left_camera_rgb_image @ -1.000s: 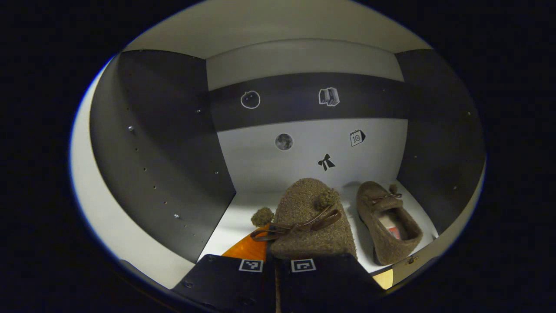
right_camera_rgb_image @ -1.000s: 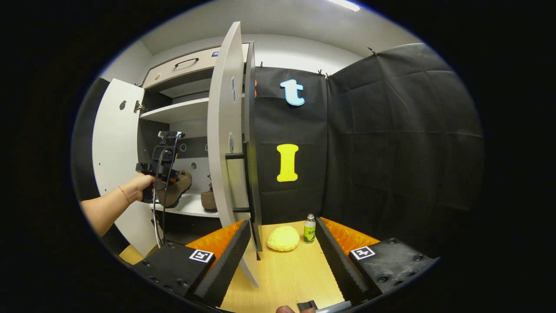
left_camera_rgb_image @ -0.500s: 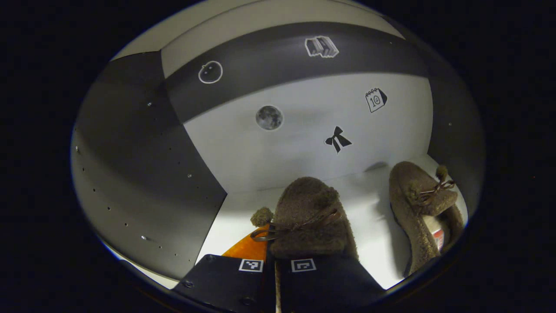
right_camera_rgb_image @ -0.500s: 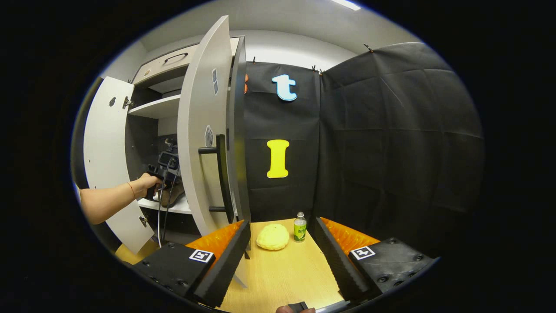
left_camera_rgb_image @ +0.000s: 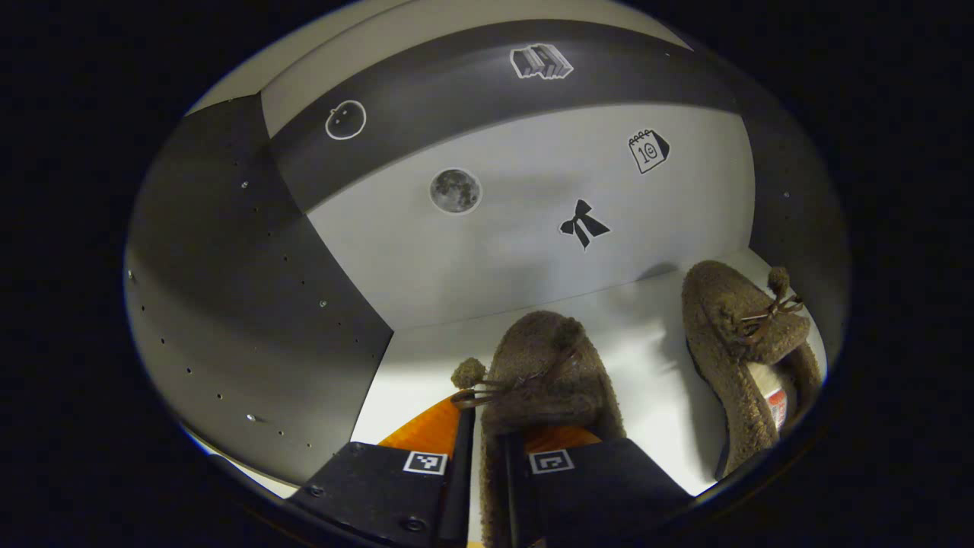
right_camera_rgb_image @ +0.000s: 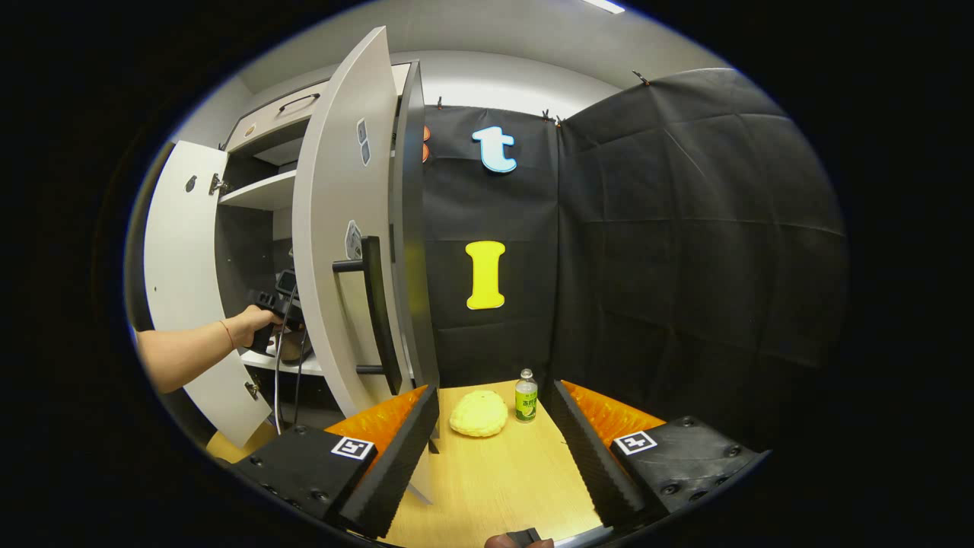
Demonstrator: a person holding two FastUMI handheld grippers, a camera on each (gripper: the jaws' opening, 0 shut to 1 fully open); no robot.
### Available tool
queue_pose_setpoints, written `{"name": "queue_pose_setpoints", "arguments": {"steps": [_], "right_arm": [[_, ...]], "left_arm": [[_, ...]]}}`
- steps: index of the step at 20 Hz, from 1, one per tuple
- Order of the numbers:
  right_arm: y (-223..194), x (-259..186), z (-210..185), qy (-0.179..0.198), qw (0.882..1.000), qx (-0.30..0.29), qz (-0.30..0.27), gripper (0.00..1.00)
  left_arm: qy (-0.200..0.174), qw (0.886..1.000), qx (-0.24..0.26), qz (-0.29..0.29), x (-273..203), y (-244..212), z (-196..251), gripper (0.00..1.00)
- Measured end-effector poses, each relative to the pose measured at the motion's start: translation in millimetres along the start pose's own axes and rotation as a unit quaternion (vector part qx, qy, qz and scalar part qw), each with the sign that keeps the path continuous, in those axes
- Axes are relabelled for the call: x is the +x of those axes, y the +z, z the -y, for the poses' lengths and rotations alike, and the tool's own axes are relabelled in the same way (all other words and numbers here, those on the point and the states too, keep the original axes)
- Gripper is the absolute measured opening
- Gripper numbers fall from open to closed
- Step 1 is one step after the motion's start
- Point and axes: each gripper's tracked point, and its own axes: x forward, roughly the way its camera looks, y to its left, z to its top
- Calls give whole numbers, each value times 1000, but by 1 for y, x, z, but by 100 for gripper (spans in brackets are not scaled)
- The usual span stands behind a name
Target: Grab one shoe with the right hand and put it into the shoe cabinet, grab the other shoe with the left hand and put it into the shoe cabinet; then close the right door with the right hand and the left door with the left hand.
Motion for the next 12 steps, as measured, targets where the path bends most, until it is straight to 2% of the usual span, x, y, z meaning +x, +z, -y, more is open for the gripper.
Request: {"name": "queue_pose_setpoints", "arguments": {"steps": [3,5,9,12], "right_arm": [[3,4,-6,8,1000,2,4,99],[6,4,-9,12,1000,0,9,98],[14,7,-12,15,1000,0,18,99],[21,9,-12,14,1000,1,26,99]], "left_arm": [[3,1000,12,20,-14,7,-6,63],[4,999,4,41,-29,8,-12,77],[-8,995,-20,97,-65,7,-14,96],[-23,989,-28,140,-100,8,-12,96]]}}
